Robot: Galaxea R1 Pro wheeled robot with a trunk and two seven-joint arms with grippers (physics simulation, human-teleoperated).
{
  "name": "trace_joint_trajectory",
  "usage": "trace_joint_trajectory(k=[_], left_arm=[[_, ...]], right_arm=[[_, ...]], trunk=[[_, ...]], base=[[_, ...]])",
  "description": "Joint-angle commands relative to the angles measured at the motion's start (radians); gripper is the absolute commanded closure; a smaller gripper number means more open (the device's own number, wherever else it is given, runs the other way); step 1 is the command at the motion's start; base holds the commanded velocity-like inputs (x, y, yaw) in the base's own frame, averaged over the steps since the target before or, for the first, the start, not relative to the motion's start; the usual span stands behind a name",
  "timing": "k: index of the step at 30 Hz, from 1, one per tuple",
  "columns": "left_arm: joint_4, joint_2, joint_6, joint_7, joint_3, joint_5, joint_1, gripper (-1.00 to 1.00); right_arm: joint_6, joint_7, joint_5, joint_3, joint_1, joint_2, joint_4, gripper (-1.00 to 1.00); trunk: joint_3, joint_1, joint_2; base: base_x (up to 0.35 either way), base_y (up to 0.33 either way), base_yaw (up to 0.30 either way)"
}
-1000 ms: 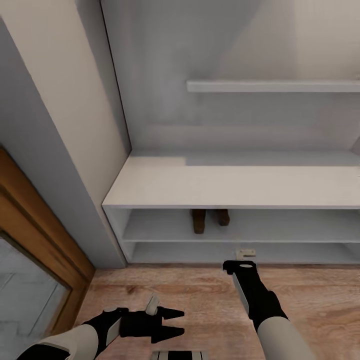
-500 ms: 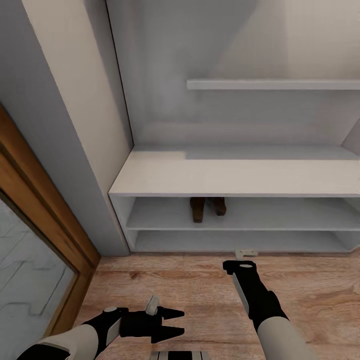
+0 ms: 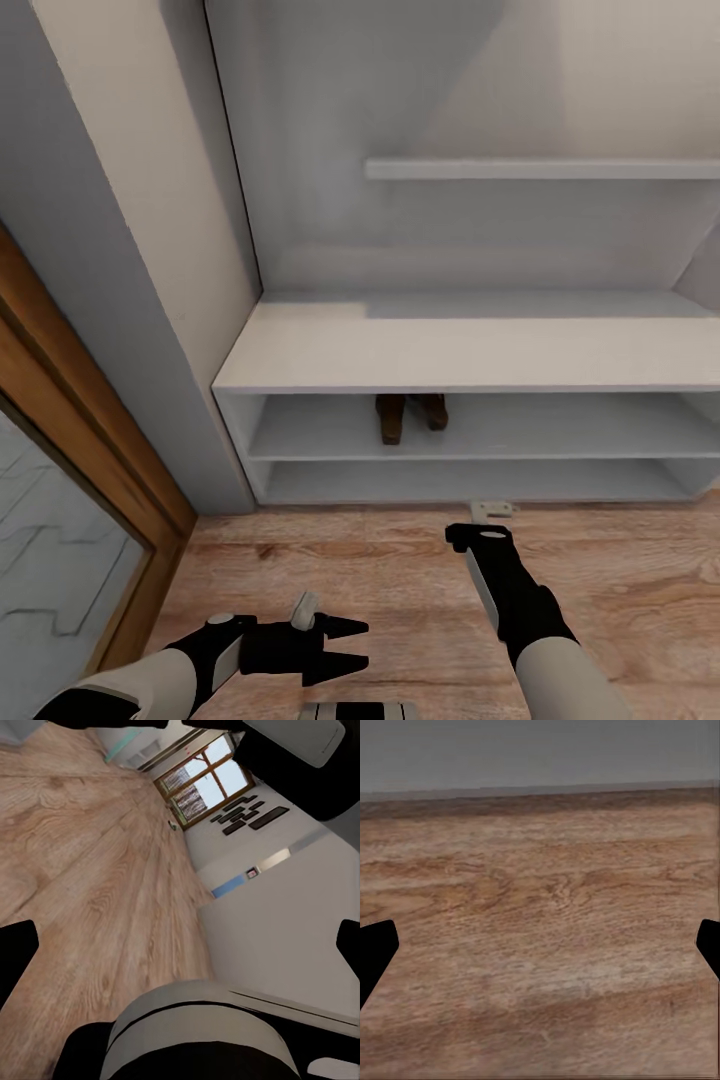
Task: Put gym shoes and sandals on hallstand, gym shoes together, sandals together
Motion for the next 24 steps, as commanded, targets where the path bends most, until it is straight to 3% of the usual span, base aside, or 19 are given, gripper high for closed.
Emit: trace_joint_trajectory(k=[1, 5, 16, 24], left_arm=[[0.000, 0.000, -0.010, -0.001, -0.009, 0.010, 0.000, -1.00], [0.000, 0.001, -0.010, -0.001, -0.008, 0.010, 0.000, -1.00], [-0.001, 0.003, -0.010, 0.000, -0.007, 0.008, 0.000, -1.00], [-0.001, 0.004, -0.012, 0.001, -0.007, 0.007, 0.000, -1.00]], right_arm=[[0.006, 0.003, 0.010, -0.003, 0.001, 0.001, -0.001, -1.00], [0.006, 0.003, 0.003, -0.003, 0.003, 0.001, 0.000, -1.00], [-0.035, 0.004, -0.081, -0.004, 0.004, 0.001, 0.001, -1.00], [-0.040, 0.006, -0.086, -0.004, 0.004, 0.001, 0.001, -1.00]], trunk=[[-0.001, 0.000, 0.000], [0.001, 0.000, 0.000], [0.007, 0.000, 0.000], [0.011, 0.000, 0.000]], base=[[0.000, 0.000, -0.205], [0.000, 0.000, -0.253], [0.000, 0.000, -0.283], [0.000, 0.000, -0.287]])
